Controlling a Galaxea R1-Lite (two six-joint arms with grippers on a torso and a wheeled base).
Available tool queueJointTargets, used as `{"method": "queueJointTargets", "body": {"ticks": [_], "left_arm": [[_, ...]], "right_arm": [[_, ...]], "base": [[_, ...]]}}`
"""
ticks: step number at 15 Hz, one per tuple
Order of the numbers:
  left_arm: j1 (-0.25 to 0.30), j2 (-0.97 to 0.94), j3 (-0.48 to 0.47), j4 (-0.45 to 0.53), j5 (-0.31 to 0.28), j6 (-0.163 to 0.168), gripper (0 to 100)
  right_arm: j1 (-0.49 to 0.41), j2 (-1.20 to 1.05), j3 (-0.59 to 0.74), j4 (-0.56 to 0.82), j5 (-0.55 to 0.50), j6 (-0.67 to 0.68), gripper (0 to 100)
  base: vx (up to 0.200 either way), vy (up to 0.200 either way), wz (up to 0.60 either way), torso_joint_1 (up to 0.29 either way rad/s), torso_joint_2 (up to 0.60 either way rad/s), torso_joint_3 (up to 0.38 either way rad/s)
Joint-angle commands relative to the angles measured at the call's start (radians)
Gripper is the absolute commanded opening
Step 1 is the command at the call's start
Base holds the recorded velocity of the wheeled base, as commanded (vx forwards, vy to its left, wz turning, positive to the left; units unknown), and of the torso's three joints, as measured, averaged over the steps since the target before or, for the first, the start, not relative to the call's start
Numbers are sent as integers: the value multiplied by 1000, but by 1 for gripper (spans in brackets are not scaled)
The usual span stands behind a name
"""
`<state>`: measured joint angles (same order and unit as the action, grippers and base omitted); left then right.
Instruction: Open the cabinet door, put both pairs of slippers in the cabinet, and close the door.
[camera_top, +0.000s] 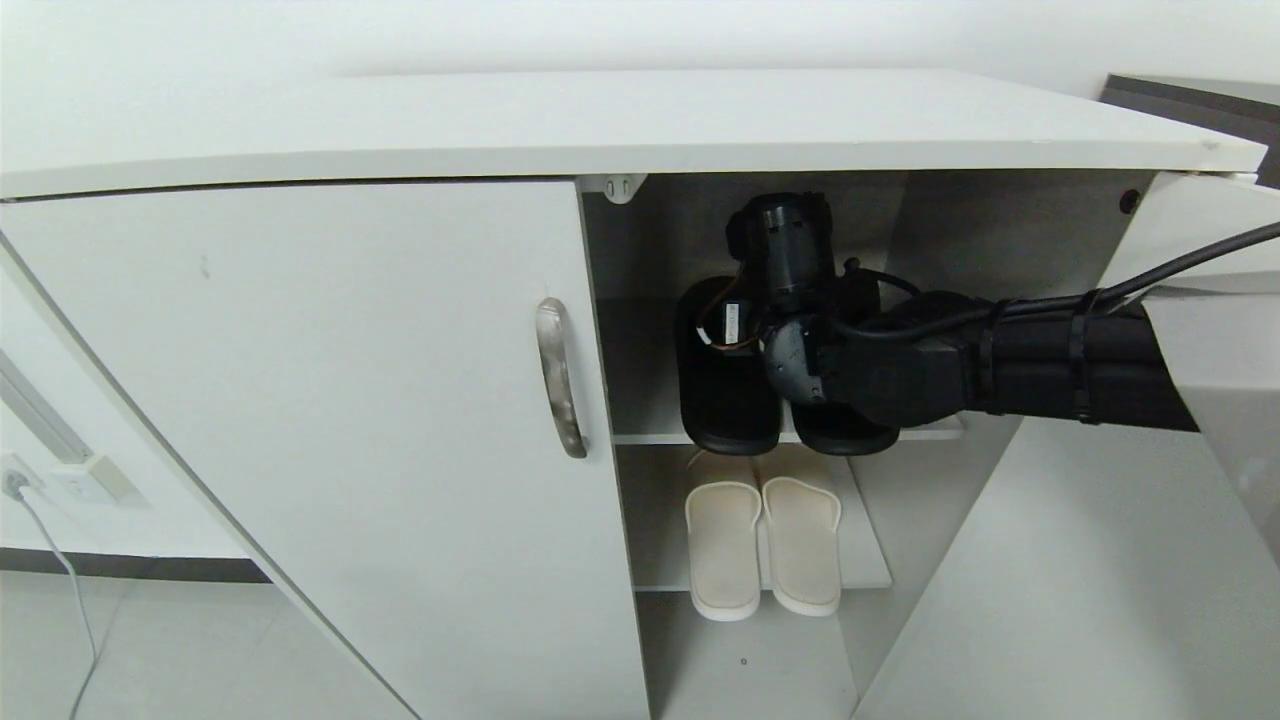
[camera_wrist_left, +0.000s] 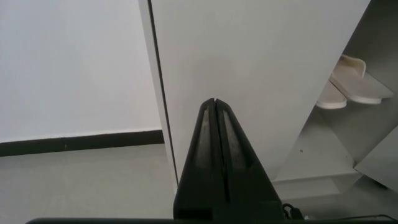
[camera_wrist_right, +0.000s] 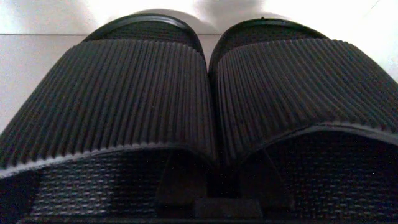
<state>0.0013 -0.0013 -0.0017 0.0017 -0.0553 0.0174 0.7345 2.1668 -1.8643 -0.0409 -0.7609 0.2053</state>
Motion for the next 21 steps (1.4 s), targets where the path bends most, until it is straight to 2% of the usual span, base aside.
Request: {"method": "queueJointTargets", "body": {"ticks": [1,2,10,21], "left_arm": [[0,1,0,0,0,-1,0],[0,1,0,1,0,1,0],[0,1,0,0,0,-1,0],[0,1,0,0,0,-1,0]], "right_arm": [[-1,15,-12,1,0,0,0],[-1,19,-16,1,0,0,100],[29,-47,73,4,-2,8,100],[114,-292,385,-7,-12,72,100]], "base": [[0,0,0,0,0,0],[0,0,0,0,0,0],[0,0,0,0,0,0],[0,0,0,0,0,0]]}}
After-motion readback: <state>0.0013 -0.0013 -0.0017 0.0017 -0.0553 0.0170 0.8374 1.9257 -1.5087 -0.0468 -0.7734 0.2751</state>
